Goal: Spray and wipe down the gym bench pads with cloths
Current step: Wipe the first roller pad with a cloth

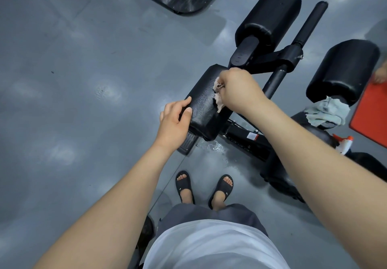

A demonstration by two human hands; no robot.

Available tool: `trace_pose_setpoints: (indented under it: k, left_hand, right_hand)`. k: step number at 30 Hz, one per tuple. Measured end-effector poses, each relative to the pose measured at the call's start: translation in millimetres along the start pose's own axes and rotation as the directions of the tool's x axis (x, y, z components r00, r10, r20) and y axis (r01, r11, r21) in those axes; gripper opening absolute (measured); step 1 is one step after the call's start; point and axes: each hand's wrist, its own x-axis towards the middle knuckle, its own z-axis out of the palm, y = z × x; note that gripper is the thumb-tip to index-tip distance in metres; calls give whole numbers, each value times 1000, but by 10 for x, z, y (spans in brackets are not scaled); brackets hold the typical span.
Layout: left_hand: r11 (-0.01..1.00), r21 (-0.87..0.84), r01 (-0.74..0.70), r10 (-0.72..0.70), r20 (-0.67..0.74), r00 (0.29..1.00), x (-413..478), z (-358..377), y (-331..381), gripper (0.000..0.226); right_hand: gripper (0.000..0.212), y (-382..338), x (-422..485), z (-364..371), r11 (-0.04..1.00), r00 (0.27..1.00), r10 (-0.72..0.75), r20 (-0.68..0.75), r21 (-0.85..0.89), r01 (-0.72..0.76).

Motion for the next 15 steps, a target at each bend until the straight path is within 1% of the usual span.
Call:
trace_pose_setpoints:
  k: [2,4,7,9,10,13,15]
  left_hand:
    - [1000,-6,-9,9,6,1000,13,-13,-18,35]
    - [1000,-3,-13,13,17,1000,31,-31,-26,35]
    - [1000,-1,-5,5,26,1000,45,-40,-26,35]
    - [1000,-1,-5,5,30,1000,47,-38,-29,35]
    - [1000,-2,-5,5,32,999,48,-38,-31,36]
    - [1000,-7,-10,10,34,999,45,-41,-32,35]
    - [1000,-2,-11,11,40,999,31,-48,-15,35]
  right_hand:
    - [11,-114,-158,70,999,1000,-28,-12,26,28]
    - [17,-217,-325,141,994,997,-75,2,76,75]
    - [19,-286,-462,119,982,990,-124,71,151,113]
    - [21,-231,-372,-29,981,989,-92,117,180,70]
    - [22,-171,-283,-106,981,994,-63,93,187,45]
    - [26,100,34,-275,986,996,71,-58,152,-61]
    - [19,212,167,-269,987,989,135,-56,90,-130]
